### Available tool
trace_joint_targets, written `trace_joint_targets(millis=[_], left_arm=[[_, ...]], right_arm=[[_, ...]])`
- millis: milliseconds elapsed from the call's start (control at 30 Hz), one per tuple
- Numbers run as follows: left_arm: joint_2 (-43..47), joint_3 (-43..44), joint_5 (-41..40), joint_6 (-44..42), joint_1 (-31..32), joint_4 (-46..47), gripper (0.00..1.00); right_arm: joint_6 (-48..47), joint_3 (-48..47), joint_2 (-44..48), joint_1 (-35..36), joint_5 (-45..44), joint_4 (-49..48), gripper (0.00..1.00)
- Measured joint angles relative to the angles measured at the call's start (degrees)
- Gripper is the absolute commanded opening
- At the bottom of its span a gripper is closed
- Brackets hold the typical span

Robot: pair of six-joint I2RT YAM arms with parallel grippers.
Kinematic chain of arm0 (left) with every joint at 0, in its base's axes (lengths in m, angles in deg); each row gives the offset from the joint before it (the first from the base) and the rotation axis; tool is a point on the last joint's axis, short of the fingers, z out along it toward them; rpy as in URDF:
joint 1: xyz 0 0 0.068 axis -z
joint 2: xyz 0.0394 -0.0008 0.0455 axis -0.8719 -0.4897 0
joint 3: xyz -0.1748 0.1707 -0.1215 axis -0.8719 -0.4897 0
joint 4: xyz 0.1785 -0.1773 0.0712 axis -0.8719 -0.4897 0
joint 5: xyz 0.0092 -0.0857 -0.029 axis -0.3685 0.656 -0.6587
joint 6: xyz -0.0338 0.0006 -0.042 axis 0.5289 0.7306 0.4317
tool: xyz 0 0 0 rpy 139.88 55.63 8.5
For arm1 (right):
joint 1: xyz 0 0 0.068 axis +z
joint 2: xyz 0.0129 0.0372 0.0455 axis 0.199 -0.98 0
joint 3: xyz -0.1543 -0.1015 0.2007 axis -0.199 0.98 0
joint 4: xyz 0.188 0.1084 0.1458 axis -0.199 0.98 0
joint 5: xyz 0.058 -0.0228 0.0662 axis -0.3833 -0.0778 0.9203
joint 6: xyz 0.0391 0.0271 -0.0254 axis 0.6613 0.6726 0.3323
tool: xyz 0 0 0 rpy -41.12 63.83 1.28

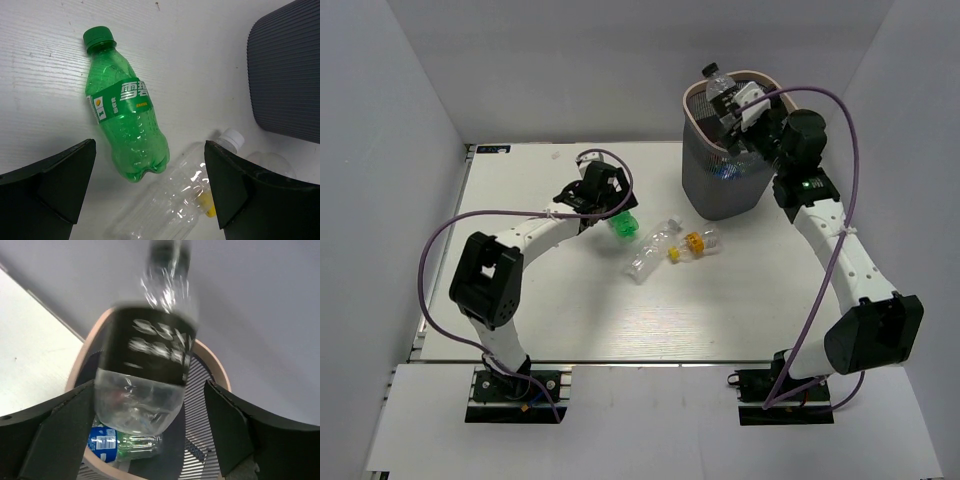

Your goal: Put the plastic bottles in the bin

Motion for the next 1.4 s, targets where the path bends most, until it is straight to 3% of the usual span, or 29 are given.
trace_joint_targets(millis=[200, 300, 333, 433, 500, 567, 600, 633, 667, 700, 800, 967, 1033, 1133, 1167, 1233, 1400], left_arm=[[-4.39, 2.16, 0.2, -1.14, 0.0, -0.7, 0.96], [-5.7, 2.93, 0.13, -1.53, 0.0, -1.97, 0.94], [-6.16, 3.23, 0.04, -1.62, 0.0, -2.27, 0.93], [-7.96, 4.57, -0.17, -1.84, 0.02, -2.86, 0.9], [-9.51, 5.75, -0.17, -1.88, 0.04, -3.26, 0.86], [-11.58, 7.56, -0.24, -1.99, 0.17, -3.78, 0.8], [-12.96, 8.92, -0.2, -2.01, 0.26, -4.2, 0.76], [-14.03, 9.99, -0.2, -2.03, 0.33, -4.52, 0.66], [-14.99, 11.04, -0.11, -2.01, 0.44, -4.92, 0.61], [-15.56, 11.67, -0.02, -1.99, 0.5, -4.83, 0.57], [-15.52, 12.39, 0.13, -2.12, 0.55, -4.61, 0.47], [-14.56, 12.31, 1.07, -2.25, 0.72, -3.78, 0.26], [-14.19, 12.17, 1.38, -2.71, 0.79, -3.72, 0.26], [-12.9, 10.71, 1.66, -4.07, 0.79, -3.93, 0.5], [-12.55, 10.45, 1.75, -4.68, 0.79, -4.39, 0.63], [-12.28, 10.4, 2.01, -5.86, 0.79, -4.66, 0.75], [-12.15, 10.36, 3.89, -8.11, 0.79, -3.96, 0.85]], right_arm=[[3.91, -0.87, 1.38, -2.73, 4.02, 1.66, 0.9], [6.51, 2.23, 4.81, -3.91, 9.64, 1.73, 0.67], [7.43, 3.52, 6.49, -4.26, 12.52, 1.86, 0.35], [8.33, 7.3, 11.47, -4.9, 20.48, 2.12, 0.0], [8.9, 10.29, 14.82, -4.9, 25.22, 2.08, 0.0], [9.03, 12.81, 17.73, -4.9, 30.12, 3.1, 0.12], [8.83, 13.44, 18.62, -4.87, 32.24, 4.33, 0.22], [8.46, 13.88, 19.23, -4.9, 34.67, 5.9, 0.34], [7.78, 14.12, 19.54, -4.9, 37.09, 7.54, 0.65], [6.73, 14.16, 19.56, -4.9, 39.52, 9.84, 0.73], [-1.18, 14.16, 19.06, -4.9, 46.34, 19.65, 0.82], [-16.24, 14.34, 16.72, -4.83, 51.8, 37.13, 0.83], [-20.76, 14.93, 15.85, -4.83, 51.98, 41.38, 0.83], [-26.18, 16.79, 15.5, -4.83, 51.8, 45.9, 0.83], [-27.32, 17.25, 15.45, -4.83, 51.76, 46.82, 0.83], [-28.72, 17.9, 15.43, -4.83, 51.78, 47.95, 0.83], [-29.55, 18.84, 15.43, -4.83, 51.78, 48.26, 0.83]])
